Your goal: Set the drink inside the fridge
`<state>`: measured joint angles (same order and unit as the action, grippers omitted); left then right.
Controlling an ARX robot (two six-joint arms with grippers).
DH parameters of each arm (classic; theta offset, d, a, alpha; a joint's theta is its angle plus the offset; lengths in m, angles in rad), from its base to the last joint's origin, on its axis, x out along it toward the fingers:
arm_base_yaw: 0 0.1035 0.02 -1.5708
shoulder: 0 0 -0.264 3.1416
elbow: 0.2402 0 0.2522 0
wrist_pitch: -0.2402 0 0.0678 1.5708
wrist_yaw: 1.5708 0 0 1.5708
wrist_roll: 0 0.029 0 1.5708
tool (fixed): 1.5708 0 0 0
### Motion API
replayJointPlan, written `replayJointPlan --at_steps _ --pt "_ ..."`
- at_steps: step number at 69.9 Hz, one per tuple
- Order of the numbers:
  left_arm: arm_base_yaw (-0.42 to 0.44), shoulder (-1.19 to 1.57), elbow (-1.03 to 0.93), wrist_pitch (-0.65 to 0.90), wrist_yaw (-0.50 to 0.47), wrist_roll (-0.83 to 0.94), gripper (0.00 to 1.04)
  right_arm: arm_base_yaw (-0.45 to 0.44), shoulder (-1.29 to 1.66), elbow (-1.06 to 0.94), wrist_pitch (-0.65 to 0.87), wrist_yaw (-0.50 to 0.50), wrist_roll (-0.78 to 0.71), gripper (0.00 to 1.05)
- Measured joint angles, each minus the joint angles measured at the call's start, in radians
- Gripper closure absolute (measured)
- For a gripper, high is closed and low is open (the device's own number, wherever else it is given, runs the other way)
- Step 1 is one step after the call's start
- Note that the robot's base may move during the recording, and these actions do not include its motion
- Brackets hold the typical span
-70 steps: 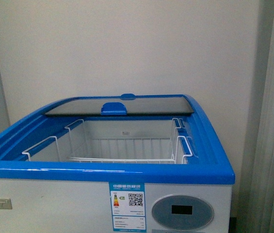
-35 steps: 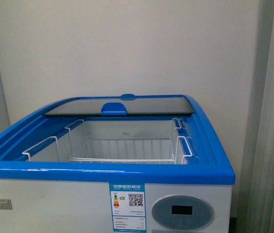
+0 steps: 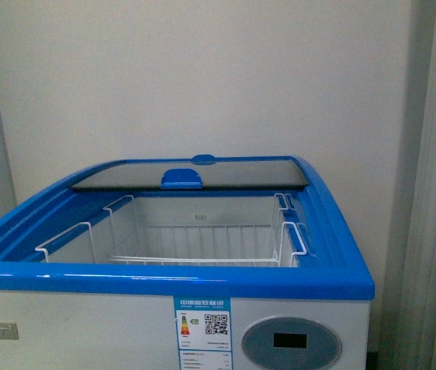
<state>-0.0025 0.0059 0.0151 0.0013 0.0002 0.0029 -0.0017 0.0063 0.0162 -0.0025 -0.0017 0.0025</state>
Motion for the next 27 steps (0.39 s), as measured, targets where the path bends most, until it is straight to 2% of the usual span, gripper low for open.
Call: replayJointPlan --at_steps 3,13,27 --pt "0.000 0.000 0.000 0.000 0.000 0.000 0.30 0.000 0.000 0.000 0.000 0.000 0.000 0.29" --pt "0.000 0.000 0.000 0.000 0.000 0.000 0.07 0.000 0.000 0.000 0.000 0.000 0.000 0.07" --pt "0.000 0.000 0.000 0.000 0.000 0.000 0.08 0.000 0.000 0.000 0.000 0.000 0.000 0.08"
